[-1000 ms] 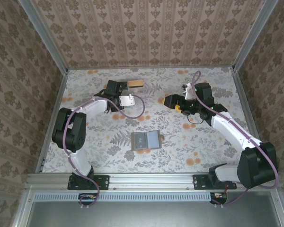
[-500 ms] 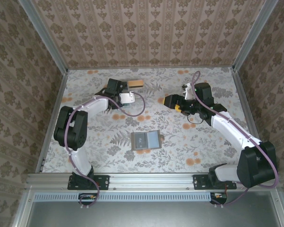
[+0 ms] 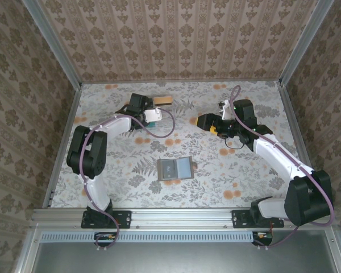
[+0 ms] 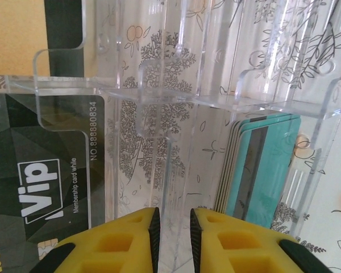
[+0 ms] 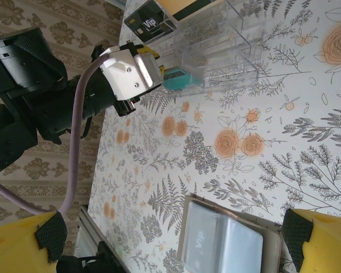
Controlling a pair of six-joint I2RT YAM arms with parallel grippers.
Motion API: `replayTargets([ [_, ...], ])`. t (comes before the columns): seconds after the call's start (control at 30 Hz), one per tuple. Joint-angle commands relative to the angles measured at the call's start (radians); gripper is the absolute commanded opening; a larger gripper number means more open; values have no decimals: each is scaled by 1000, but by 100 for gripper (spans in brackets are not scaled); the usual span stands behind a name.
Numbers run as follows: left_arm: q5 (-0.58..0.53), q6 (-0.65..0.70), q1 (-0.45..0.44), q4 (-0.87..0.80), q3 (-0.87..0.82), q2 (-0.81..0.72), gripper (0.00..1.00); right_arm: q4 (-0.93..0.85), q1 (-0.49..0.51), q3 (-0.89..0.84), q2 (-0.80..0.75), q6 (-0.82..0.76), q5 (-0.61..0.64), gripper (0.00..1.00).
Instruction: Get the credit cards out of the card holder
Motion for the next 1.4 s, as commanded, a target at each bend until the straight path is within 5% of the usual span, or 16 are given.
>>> replayTargets([
  [0.0, -24, -27, 9, 3, 26, 25, 25, 32, -3, -8, -23, 22, -29, 100],
  [0.2, -21, -39, 6, 1, 28, 6, 29, 32, -4, -17, -39, 25, -28, 100],
  [0.4, -21, -73, -4, 3, 13, -57, 47, 14, -1, -23, -50, 20, -18, 100],
  [0.53, -16, -146, -4, -6, 8, -119, 61, -20, 15, -15, -55, -2, 8, 100],
  [0.73, -16, -304, -2, -50, 2, -223, 67, -67, 65, -12, -55, -31, 59, 100],
  [0.83, -37, -414, -3, -50, -34, -303, 74, -83, 110, -14, -48, -42, 94, 100],
  [0.87, -44, -454, -4, -48, -49, -333, 81, -86, 124, -12, -44, -45, 109, 100],
  [0.9, -53, -492, -2, -45, -64, -359, 100, -90, 138, -11, -38, -49, 119, 100],
  [1.1, -67, -756, 10, -58, -158, -551, 100, -134, 251, 18, 31, -94, 223, 91],
  [1.23, -91, -1070, 46, -144, -186, -667, 100, -146, 303, 21, 66, -111, 276, 79],
  [1.37, 65, -1260, 104, -305, -193, -739, 100, -173, 344, 28, 132, -138, 314, 62],
])
